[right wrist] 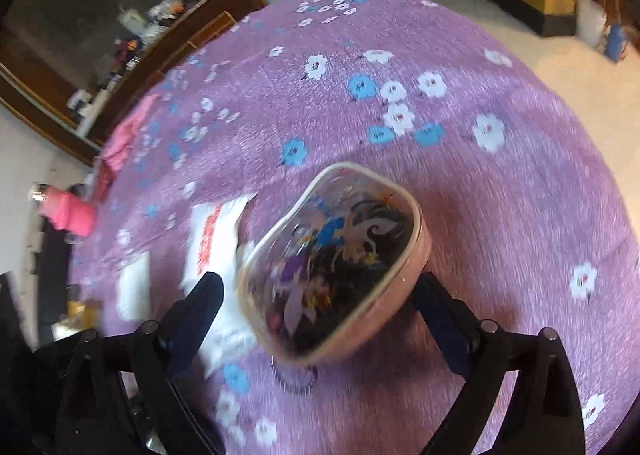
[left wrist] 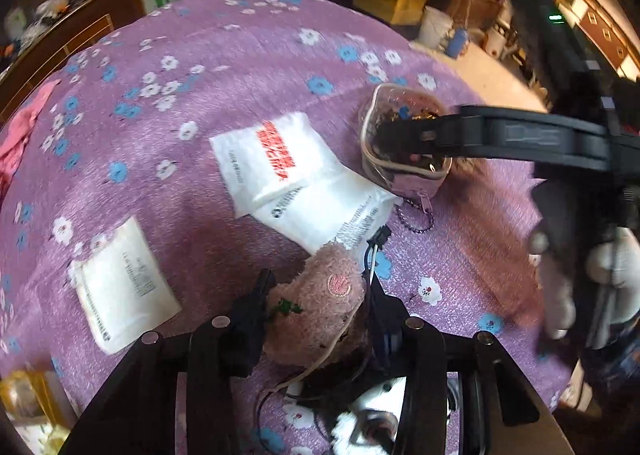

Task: Organize soft objects
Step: 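Grasp the clear pink pouch with the right tool while the left tool grasps the pink fuzzy ball, then lift the pink pouch and fuzzy ball toward the foam box with both tools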

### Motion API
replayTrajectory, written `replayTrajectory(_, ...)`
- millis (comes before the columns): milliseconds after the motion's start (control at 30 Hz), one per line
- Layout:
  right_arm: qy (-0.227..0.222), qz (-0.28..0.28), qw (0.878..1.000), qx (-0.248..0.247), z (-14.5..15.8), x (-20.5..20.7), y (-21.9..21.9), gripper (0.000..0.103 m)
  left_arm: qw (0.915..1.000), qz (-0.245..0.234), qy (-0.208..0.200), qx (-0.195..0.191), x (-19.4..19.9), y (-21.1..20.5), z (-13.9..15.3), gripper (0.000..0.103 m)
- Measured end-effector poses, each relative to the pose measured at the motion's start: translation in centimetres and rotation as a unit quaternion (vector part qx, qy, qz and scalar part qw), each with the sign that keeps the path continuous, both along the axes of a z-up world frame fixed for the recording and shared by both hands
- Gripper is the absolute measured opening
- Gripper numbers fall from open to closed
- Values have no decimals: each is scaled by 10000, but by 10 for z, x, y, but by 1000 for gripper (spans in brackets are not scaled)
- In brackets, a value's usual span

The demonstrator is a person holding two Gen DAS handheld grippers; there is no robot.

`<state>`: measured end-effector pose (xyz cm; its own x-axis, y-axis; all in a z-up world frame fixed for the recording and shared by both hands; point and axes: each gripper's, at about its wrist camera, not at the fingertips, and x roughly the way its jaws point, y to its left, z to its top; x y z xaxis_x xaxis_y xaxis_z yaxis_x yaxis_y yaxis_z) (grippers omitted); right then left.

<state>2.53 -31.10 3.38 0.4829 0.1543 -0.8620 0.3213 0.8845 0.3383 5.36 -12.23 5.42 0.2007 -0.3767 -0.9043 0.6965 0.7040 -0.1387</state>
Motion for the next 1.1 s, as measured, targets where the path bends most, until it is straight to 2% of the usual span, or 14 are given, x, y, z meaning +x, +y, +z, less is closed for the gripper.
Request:
replayTrajectory(67, 143, 195, 9981, -565, -2, 12, 13, 97, 9998, 134, 1, -115, 1, 9, 6, 45)
replayTrajectory(133, 182, 423, 9950, -884, -4, 16, 22, 94, 9990, 343, 8, -277, 7, 22, 11, 45)
replayTrajectory(200, 65, 453, 9951, -876, -1, 11, 19, 69, 9974, 550, -18, -468, 8, 39, 18, 45)
replayTrajectory(233, 56, 454, 9958, -793, 1, 8, 15, 61, 9967, 608, -34, -533, 8, 44, 21, 45)
replayTrajectory(267, 21, 418, 9965, -726, 2, 3, 10, 39, 9958, 683, -55, -599, 7, 50, 24, 45)
replayTrajectory(367, -91, 384, 9988, -305, 2, -11, -6, 37, 9926, 868, -89, -849, 2, 67, 32, 45)
replayTrajectory(567, -624, 217, 9978, 42, 20, -56, -25, 37, 9838, 1096, -196, -1405, -12, 91, 52, 45)
replayTrajectory(733, -1153, 96, 9932, 118, 53, -88, -31, 37, 9661, 1239, -457, -2218, -29, 115, 86, 45)
replayTrajectory(867, -1585, 221, 9871, 112, 85, -111, -19, 37, 9559, 1237, -690, -2573, -47, 127, 110, 45)
replayTrajectory(967, -1767, 400, 9834, 117, 99, -124, -6, 37, 9587, 1166, -781, -2472, -56, 128, 114, 45)
replayTrajectory(1033, -1786, 509, 9824, 187, 100, -130, 1, 37, 9662, 1187, -916, -2097, -58, 123, 105, 56)
replayTrajectory(1100, -1760, 631, 9821, 246, 96, -133, 10, 37, 9722, 1287, -889, -1742, -52, 117, 86, 61)
